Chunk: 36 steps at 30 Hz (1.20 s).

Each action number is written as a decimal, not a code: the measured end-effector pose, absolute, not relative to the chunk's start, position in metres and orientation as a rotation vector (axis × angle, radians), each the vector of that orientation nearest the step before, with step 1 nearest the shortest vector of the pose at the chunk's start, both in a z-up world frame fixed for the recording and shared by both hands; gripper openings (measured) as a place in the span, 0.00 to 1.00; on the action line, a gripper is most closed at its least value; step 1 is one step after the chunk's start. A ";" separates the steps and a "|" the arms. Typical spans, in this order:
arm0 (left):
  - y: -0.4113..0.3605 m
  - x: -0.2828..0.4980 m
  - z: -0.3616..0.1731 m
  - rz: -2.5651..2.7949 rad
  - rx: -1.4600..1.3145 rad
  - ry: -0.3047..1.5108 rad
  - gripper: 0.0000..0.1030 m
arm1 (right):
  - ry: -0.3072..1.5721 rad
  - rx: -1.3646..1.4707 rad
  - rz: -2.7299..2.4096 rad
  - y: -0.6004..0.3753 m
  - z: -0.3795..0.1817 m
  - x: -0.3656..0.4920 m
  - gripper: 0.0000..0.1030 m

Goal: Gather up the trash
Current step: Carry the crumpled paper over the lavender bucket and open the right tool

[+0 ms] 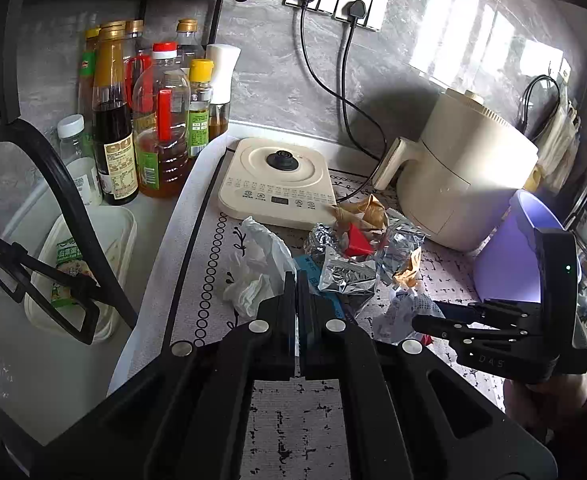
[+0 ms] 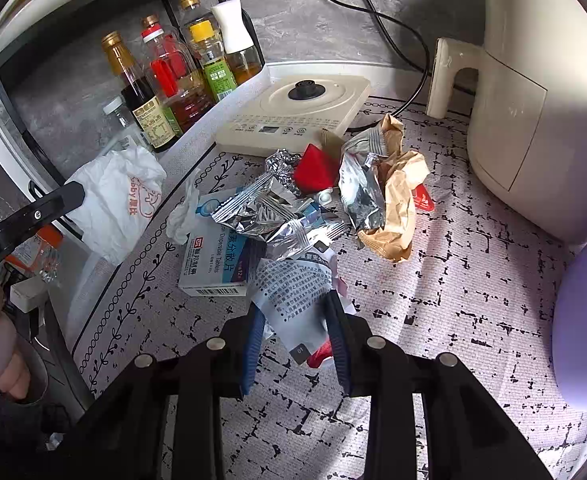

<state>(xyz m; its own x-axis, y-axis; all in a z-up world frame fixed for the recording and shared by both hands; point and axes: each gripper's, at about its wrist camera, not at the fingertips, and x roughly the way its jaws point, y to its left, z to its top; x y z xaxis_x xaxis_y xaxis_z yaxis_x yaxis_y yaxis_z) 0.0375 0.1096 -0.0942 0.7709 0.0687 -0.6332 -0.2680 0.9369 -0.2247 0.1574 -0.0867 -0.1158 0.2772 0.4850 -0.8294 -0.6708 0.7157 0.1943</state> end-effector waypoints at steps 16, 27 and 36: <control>0.065 0.054 -0.055 0.043 -0.235 0.595 0.02 | 0.858 -0.116 0.702 -0.156 -0.044 0.142 0.04; 0.018 0.098 -0.029 -0.115 -0.171 0.559 0.02 | 0.730 -0.038 0.572 -0.216 0.010 0.148 0.04; -0.030 0.135 0.000 -0.257 -0.138 0.503 0.02 | 0.612 0.003 0.405 -0.274 0.050 0.167 0.05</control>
<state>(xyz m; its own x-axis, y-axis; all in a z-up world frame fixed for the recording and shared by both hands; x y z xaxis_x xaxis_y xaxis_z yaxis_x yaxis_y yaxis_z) 0.1353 -0.0295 0.0003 0.8451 -0.2764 -0.4577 0.2087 0.9586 -0.1935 0.1669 -0.2736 0.0501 0.7426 0.3702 -0.5580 -0.3686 0.9217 0.1210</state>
